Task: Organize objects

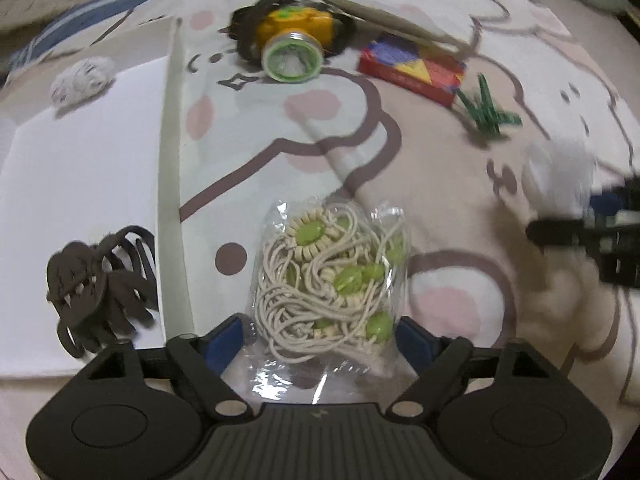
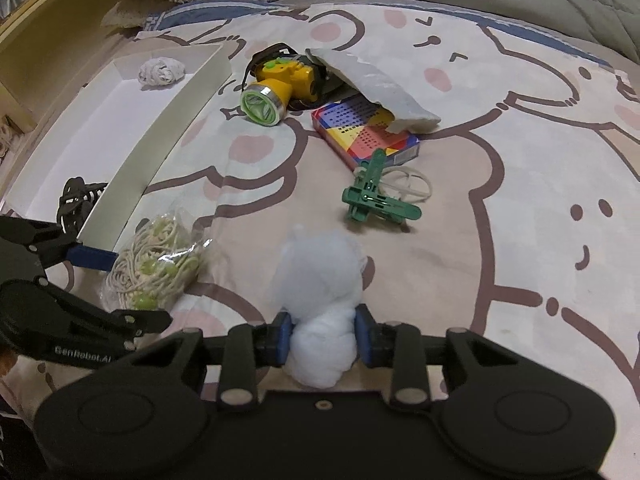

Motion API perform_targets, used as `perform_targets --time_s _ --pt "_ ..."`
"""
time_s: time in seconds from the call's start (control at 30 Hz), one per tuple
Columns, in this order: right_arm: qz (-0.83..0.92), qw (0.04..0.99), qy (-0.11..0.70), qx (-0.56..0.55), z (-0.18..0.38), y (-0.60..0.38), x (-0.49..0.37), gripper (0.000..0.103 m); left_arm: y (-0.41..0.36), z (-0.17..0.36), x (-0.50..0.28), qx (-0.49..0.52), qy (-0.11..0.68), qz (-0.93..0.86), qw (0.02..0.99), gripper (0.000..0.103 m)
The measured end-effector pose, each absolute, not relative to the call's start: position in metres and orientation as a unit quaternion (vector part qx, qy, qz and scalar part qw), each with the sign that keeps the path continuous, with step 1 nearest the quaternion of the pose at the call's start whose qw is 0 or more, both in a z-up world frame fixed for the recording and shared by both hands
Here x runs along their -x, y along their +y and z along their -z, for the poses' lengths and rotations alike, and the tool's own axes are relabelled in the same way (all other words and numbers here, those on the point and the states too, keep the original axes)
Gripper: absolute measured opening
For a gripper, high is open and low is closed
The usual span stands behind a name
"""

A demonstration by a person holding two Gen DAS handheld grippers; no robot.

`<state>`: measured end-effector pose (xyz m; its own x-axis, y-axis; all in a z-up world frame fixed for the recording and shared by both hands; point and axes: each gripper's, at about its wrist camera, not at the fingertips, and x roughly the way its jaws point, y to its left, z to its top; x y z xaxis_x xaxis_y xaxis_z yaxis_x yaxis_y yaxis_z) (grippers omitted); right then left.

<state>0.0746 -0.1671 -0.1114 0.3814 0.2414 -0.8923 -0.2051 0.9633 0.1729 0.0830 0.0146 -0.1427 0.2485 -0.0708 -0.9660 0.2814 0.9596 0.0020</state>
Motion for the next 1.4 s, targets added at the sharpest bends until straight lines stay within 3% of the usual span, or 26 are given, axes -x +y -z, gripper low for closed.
perform_targets --time_s 0.3,0.57,1.4 --pt "-0.141 0.833 0.535 -0.012 0.107 -0.161 -0.069 0.033 0.012 0.151 -0.096 -0.065 0.620 0.067 0.779 0.090" --pt "-0.139 0.830 0.540 -0.001 0.108 -0.161 -0.067 0.033 0.014 0.142 -0.092 -0.062 0.606 0.075 0.789 0.074" --pt "-0.107 0.925 0.361 -0.047 0.015 -0.177 -0.060 0.033 0.016 0.028 -0.063 -0.015 0.410 0.077 0.909 0.072"
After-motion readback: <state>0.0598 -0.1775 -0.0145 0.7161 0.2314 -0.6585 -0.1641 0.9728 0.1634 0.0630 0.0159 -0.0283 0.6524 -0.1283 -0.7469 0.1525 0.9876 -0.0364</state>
